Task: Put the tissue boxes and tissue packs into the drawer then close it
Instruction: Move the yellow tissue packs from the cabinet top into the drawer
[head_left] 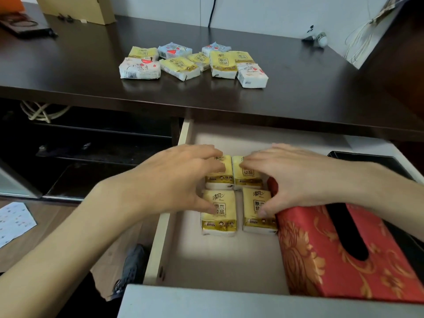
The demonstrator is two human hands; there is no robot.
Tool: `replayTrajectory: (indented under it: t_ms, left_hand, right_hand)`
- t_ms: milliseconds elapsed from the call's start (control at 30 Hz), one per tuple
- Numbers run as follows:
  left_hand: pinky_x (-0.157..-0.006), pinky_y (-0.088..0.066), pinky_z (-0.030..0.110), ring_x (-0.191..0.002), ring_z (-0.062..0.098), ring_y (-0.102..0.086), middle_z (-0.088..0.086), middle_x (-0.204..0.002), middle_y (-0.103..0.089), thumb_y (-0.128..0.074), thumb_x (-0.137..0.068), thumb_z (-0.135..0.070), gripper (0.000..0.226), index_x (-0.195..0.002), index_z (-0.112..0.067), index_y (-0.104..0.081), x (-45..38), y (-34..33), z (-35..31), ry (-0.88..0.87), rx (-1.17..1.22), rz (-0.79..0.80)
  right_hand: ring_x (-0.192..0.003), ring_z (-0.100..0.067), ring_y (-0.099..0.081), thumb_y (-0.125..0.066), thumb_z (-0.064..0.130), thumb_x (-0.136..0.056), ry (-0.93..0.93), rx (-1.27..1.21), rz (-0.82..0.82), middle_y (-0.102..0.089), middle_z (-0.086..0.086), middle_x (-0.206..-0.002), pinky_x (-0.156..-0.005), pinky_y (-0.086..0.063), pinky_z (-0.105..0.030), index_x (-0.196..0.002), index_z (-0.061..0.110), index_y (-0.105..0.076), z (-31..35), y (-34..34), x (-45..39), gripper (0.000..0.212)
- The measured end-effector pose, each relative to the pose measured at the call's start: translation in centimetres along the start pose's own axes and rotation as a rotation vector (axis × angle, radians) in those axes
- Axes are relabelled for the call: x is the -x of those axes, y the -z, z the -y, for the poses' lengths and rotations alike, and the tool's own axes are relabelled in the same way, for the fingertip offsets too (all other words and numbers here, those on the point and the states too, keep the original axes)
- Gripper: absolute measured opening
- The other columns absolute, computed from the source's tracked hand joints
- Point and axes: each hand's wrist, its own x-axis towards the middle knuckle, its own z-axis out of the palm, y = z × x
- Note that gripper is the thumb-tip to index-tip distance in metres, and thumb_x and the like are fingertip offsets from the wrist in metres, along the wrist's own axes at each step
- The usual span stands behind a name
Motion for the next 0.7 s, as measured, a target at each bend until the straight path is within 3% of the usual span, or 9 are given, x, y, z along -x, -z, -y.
replayTrajectory:
  t_ms: [100,167,267,333,500,567,633,700]
  left_hand:
    - [-0.119,-0.016,0.032,-0.147,0.012,-0.025,-0.006,-0.158,-0.034,-0.070,-0.068,-0.071,0.095,-0.147,-0.027,-0.041,-1.2,-0.8,0.5,0.003,-0.045,0.138]
    - [-0.119,-0.013,0.035,-0.144,0.015,-0.031,-0.004,-0.154,-0.042,-0.070,-0.066,-0.073,0.097,-0.145,-0.023,-0.044,-2.0,-1.4,0.4,0.001,-0.094,0.191]
    - [-0.120,-0.022,0.041,-0.132,0.019,-0.047,-0.003,-0.143,-0.052,-0.068,-0.064,-0.075,0.090,-0.136,-0.022,-0.053,-3.1,-1.9,0.0,0.002,-0.142,0.240]
    - [-0.112,-0.035,0.043,-0.127,0.022,-0.051,-0.005,-0.140,-0.055,-0.069,-0.064,-0.075,0.086,-0.133,-0.024,-0.056,-3.6,-2.1,-0.1,0.003,-0.126,0.237]
    - [-0.091,-0.052,0.042,-0.111,0.022,-0.057,-0.007,-0.126,-0.057,-0.072,-0.067,-0.069,0.075,-0.127,-0.027,-0.059,-4.1,-2.1,-0.8,-0.004,-0.091,0.177]
    - [-0.087,-0.053,0.040,-0.108,0.020,-0.058,-0.006,-0.123,-0.056,-0.072,-0.068,-0.068,0.073,-0.126,-0.026,-0.060,-4.2,-2.2,-0.9,-0.011,-0.093,0.160]
    - [-0.084,-0.053,0.039,-0.106,0.019,-0.058,-0.006,-0.121,-0.054,-0.072,-0.068,-0.067,0.071,-0.125,-0.025,-0.061,-4.2,-2.2,-0.9,-0.017,-0.082,0.141]
    - [-0.083,-0.053,0.038,-0.105,0.018,-0.057,-0.006,-0.120,-0.054,-0.072,-0.069,-0.067,0.071,-0.125,-0.025,-0.061,-4.3,-2.4,-0.8,-0.023,-0.071,0.130]
  right_hand:
    - [-0.129,-0.022,-0.053,-0.070,0.085,-0.060,-0.012,0.105,0.125,-0.057,0.002,-0.139,-0.114,-0.036,-0.043,-0.139,0.022,-0.051,0.8,0.2,-1.4,0.102]
    - [-0.121,-0.022,-0.058,-0.071,0.086,-0.057,-0.030,0.159,0.149,-0.063,0.004,-0.125,-0.115,-0.036,-0.045,-0.125,0.024,-0.057,1.2,0.3,-1.8,0.093]
    - [-0.111,-0.022,-0.064,-0.071,0.088,-0.054,-0.070,0.192,0.126,-0.069,0.004,-0.103,-0.120,-0.032,-0.044,-0.111,0.025,-0.063,1.4,0.4,-1.8,0.085]
    - [-0.109,-0.023,-0.066,-0.071,0.088,-0.054,-0.094,0.205,0.103,-0.067,0.004,-0.092,-0.121,-0.030,-0.044,-0.105,0.025,-0.065,1.4,0.5,-1.5,0.082]
    - [-0.100,-0.022,-0.068,-0.071,0.087,-0.057,-0.110,0.251,0.091,-0.040,0.010,-0.067,-0.119,-0.033,-0.046,-0.094,0.024,-0.065,1.6,0.6,-1.3,0.074]
    - [-0.095,-0.024,-0.067,-0.071,0.087,-0.057,-0.109,0.248,0.095,-0.039,0.010,-0.066,-0.111,-0.043,-0.045,-0.092,0.023,-0.064,1.7,0.6,-1.2,0.072]
    - [-0.089,-0.025,-0.061,-0.071,0.087,-0.057,-0.112,0.234,0.084,-0.042,0.009,-0.067,-0.085,-0.052,-0.038,-0.090,0.024,-0.063,1.7,0.6,-1.1,0.071]
    - [-0.085,-0.023,-0.056,-0.071,0.087,-0.057,-0.110,0.225,0.060,-0.046,0.009,-0.071,-0.061,-0.039,-0.034,-0.088,0.025,-0.059,1.8,0.4,-0.9,0.070]
